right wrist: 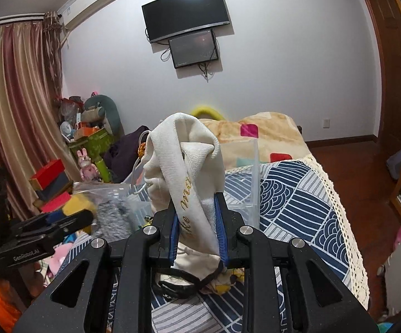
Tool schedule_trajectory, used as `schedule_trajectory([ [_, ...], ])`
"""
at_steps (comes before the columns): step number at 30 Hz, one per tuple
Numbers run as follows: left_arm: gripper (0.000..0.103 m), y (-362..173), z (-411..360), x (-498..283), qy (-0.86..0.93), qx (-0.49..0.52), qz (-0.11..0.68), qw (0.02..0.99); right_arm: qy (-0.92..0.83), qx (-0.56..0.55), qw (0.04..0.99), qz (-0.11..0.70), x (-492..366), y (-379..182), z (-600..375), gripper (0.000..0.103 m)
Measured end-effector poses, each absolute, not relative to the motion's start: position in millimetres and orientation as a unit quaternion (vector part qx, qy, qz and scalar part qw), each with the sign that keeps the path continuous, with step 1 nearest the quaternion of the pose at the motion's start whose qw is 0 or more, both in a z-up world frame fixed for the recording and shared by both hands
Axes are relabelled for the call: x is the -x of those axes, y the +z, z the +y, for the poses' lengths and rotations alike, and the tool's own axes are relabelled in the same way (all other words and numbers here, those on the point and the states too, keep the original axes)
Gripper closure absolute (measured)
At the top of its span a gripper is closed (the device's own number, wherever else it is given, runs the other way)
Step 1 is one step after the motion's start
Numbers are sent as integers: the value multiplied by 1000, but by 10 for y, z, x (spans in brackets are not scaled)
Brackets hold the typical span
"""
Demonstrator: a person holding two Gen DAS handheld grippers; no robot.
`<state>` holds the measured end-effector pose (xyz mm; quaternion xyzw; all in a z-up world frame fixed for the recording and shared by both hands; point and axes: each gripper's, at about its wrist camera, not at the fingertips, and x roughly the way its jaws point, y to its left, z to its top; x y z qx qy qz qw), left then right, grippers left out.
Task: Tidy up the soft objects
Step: 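Carry the bag with the right tool into the clear box while the left tool drops the sponge in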
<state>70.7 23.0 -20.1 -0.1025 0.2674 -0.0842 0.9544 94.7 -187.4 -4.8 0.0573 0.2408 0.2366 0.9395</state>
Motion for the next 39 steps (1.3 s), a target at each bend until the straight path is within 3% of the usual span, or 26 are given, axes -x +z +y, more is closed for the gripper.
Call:
schedule_trajectory([
  [13,39,-164,300,-1450,-66,101,301,946,238,-55,944,222,-1245,115,-1708,82],
  [26,38,-474,406,-2091,-38,111,375,919,216,-27,916,337,-1956,-265,-1394,82],
  [32,24,-498,413,-2129,-32,100,378,920,217,8,907,362,-1954,-349,-1287,79],
  [35,20,-453,405,-2066,-35,94,372,923,217,21,905,367,-1948,-365,-1292,72],
  [39,18,-300,415,-1909,-43,91,353,930,217,23,910,352,-1847,-293,-1371,48],
])
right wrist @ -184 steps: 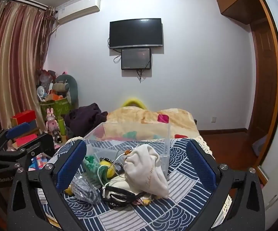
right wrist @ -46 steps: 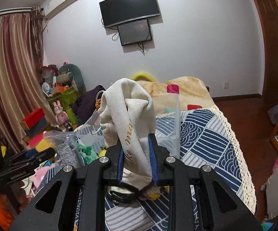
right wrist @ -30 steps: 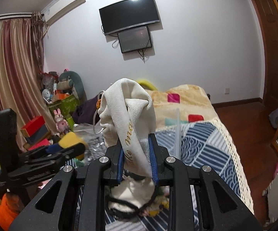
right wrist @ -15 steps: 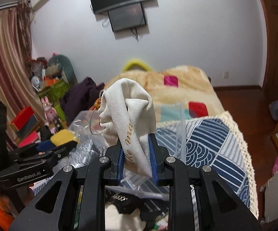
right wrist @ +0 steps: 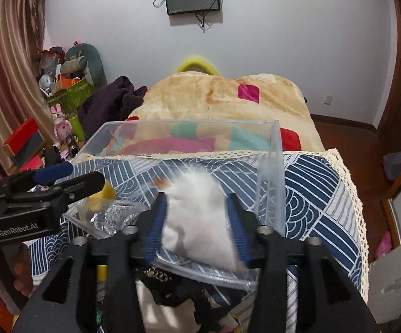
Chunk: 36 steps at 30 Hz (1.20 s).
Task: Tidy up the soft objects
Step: 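Carry the bag with the right tool into the clear box while the left tool drops the sponge in, then grasp the black-strapped white cloth with the right tool while the left tool grasps the green glove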
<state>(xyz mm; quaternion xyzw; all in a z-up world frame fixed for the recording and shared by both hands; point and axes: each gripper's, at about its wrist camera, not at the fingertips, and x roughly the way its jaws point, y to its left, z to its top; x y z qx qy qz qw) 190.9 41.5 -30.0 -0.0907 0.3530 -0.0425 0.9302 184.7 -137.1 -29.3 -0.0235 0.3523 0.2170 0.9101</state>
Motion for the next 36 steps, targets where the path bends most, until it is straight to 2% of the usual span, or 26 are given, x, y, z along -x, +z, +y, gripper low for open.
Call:
schedule_trajectory([
  [4,4,-140,444,-1661,-40,85,320,943,219,27,922,318,-1690,-111,-1449,32],
  [7,2,-105,481,-1482,-38,86,310,946,221,30,930,294,-1564,-16,-1474,20],
  [13,2,-333,552,-1238,-39,97,337,935,232,29,927,294,-1380,-123,-1527,19],
  [24,2,-927,398,-1028,-50,66,415,906,220,11,900,377,-1493,-715,-1546,20],
  [26,2,-1013,374,-1025,-54,65,427,900,223,9,896,383,-1496,-764,-1561,23],
  [29,2,-1134,338,-1028,-58,62,444,892,230,7,890,394,-1508,-811,-1516,43],
  [31,3,-1168,329,-1006,-61,63,443,892,238,5,886,397,-1512,-828,-1492,63],
  [32,5,-1177,324,-982,-63,64,441,893,240,4,887,395,-1502,-821,-1489,66],
  [34,19,-1171,322,-939,-74,69,437,894,240,4,891,384,-1449,-798,-1512,77],
  [36,28,-1161,315,-913,-85,75,433,894,240,3,895,376,-1392,-767,-1539,85],
])
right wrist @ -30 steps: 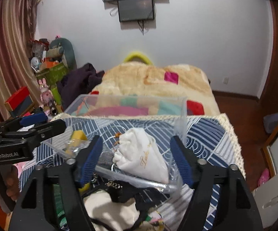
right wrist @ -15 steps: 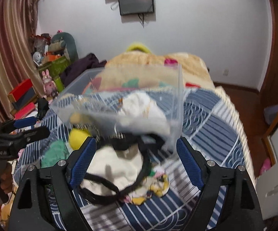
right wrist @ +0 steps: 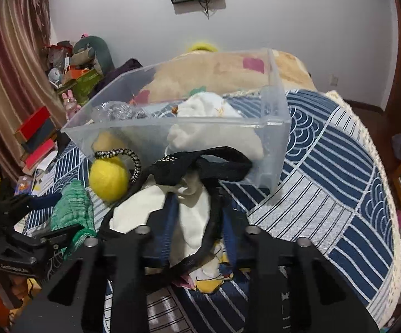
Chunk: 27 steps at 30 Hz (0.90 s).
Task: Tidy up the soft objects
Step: 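Grasp the black-strapped white cloth with the right tool while the left tool grasps the green glove, then lower the strapped cloth into the clear box with the right tool while the left tool drops the glove in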
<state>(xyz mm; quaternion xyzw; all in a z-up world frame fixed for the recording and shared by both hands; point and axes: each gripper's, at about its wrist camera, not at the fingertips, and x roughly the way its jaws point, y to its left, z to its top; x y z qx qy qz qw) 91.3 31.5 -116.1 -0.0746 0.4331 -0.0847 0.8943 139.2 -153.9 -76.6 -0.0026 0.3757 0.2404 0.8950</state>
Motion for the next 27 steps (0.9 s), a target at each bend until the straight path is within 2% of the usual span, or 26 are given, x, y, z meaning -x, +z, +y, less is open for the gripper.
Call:
schedule_trajectory([
  [2,37,-1145,305,-881,-82,69,427,898,241,-3,898,369,-1367,-741,-1566,92],
  [4,54,-1113,297,-861,-83,65,424,900,243,-11,900,362,-1331,-700,-1599,93],
  [7,65,-1050,325,-845,-89,71,417,902,249,-16,902,352,-1280,-634,-1619,93],
  [16,67,-580,364,-739,-96,78,354,927,271,-13,912,309,-1120,-363,-1571,94],
  [27,67,59,596,-1061,-52,97,269,957,268,-13,939,217,-1165,200,-1556,94],
])
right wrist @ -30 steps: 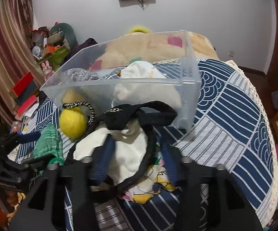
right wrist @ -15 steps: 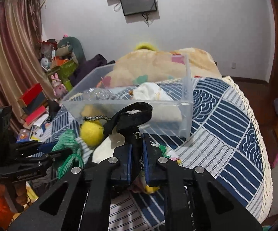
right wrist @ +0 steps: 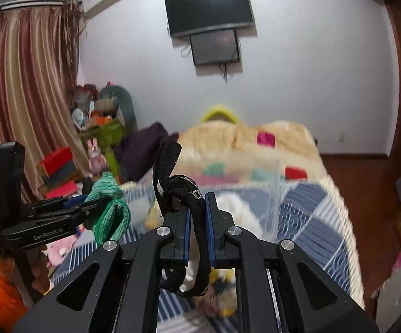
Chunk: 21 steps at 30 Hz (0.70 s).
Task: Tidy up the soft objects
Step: 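Lower the strapped cloth into the clear box with the right tool while the left tool drops the glove in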
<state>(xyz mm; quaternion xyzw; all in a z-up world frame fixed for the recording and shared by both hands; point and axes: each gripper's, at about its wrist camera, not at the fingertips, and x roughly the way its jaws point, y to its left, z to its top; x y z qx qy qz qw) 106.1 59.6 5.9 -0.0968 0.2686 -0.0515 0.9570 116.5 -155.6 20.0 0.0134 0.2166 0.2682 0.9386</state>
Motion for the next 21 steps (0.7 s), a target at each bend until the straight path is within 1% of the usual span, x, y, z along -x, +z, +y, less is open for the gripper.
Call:
schedule_trajectory([
  [4,67,137,640,-1277,-24,90,254,963,250,-16,949,191,-1331,384,-1497,94],
  [8,67,84,639,-1516,6,85,253,964,233,-8,954,189,-1516,379,-1382,94],
  [11,67,-31,613,-1695,17,80,268,960,223,7,952,212,-1676,239,-1263,94],
  [15,67,-269,517,-1953,24,53,307,950,221,20,940,258,-1825,-49,-1133,94],
  [18,67,-419,418,-2061,13,36,336,941,222,27,935,276,-1846,-148,-1128,94],
  [20,64,-483,375,-2090,1,33,353,935,221,33,932,286,-1839,-188,-1153,93],
  [21,61,-505,363,-2090,-6,36,360,932,220,35,930,291,-1832,-203,-1172,93],
])
